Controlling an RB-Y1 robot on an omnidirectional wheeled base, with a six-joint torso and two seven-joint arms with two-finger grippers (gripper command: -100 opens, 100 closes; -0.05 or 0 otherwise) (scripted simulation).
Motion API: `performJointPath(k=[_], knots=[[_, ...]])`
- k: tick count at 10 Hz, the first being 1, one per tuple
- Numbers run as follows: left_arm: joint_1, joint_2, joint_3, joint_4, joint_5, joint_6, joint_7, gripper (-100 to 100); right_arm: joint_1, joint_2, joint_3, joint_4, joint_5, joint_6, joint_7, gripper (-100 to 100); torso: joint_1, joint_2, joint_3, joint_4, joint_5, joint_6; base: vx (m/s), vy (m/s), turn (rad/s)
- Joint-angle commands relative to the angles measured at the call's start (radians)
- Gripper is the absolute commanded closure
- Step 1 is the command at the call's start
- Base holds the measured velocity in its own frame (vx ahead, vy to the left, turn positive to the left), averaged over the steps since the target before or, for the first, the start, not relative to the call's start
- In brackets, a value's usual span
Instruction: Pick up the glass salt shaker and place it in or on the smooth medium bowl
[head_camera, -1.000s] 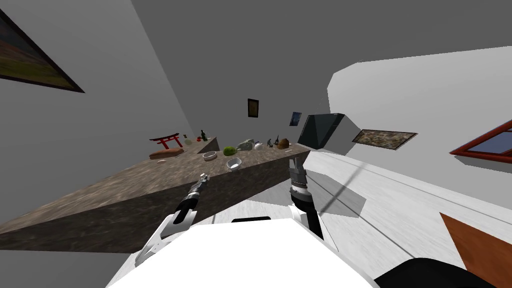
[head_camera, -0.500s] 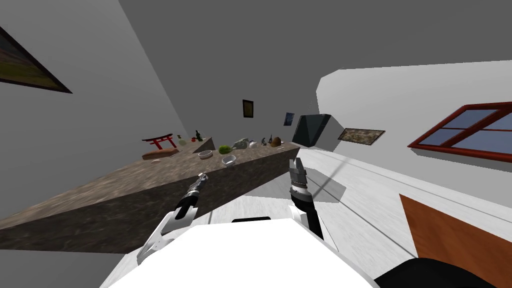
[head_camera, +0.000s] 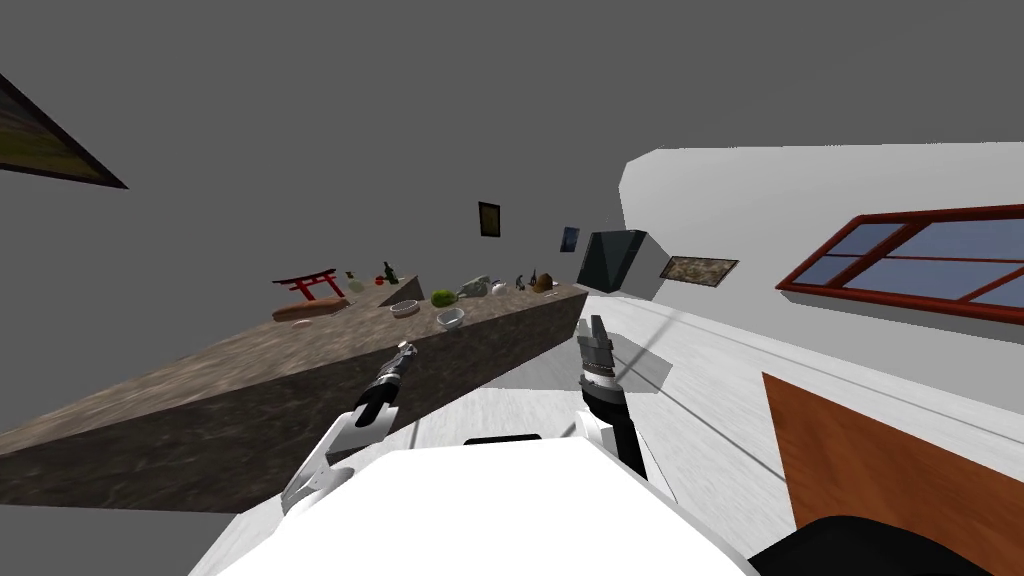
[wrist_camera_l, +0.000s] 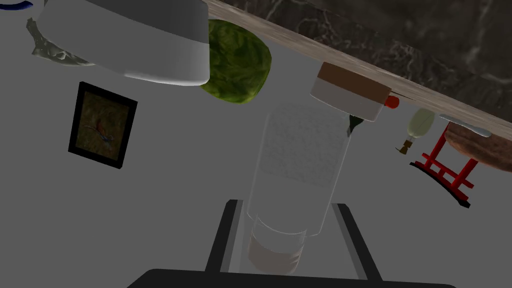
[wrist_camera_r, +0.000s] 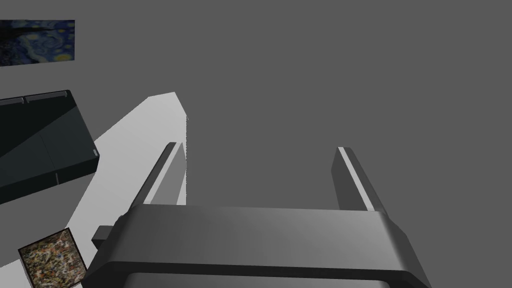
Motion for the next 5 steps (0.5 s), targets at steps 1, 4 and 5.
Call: performJointPath(k=[1,4,5], knots=[[-0.015,0.029,-0.028,-0.012,0.001,0.018,0.027,100,0.0,0.0,0.0,0.0,0.0,0.0,0.0,0,0.0,0.0,0.0,0.0,0.0,0.0,0.023,-0.055,-0.027],[-0.048,0.095,-0.093,-0.028,-0.001,0.029,0.078,100,0.0,0.0,0.0,0.0,0.0,0.0,0.0,0,0.007,-0.011,-0.006,-0.002,0.001,0.001,0.114,0.008,-0.006],[-0.056,0.114,-0.111,-0.033,-0.002,0.031,0.092,100,0.0,0.0,0.0,0.0,0.0,0.0,0.0,0,0.008,-0.014,-0.008,-0.002,0.001,0.001,0.165,0.044,-0.009]])
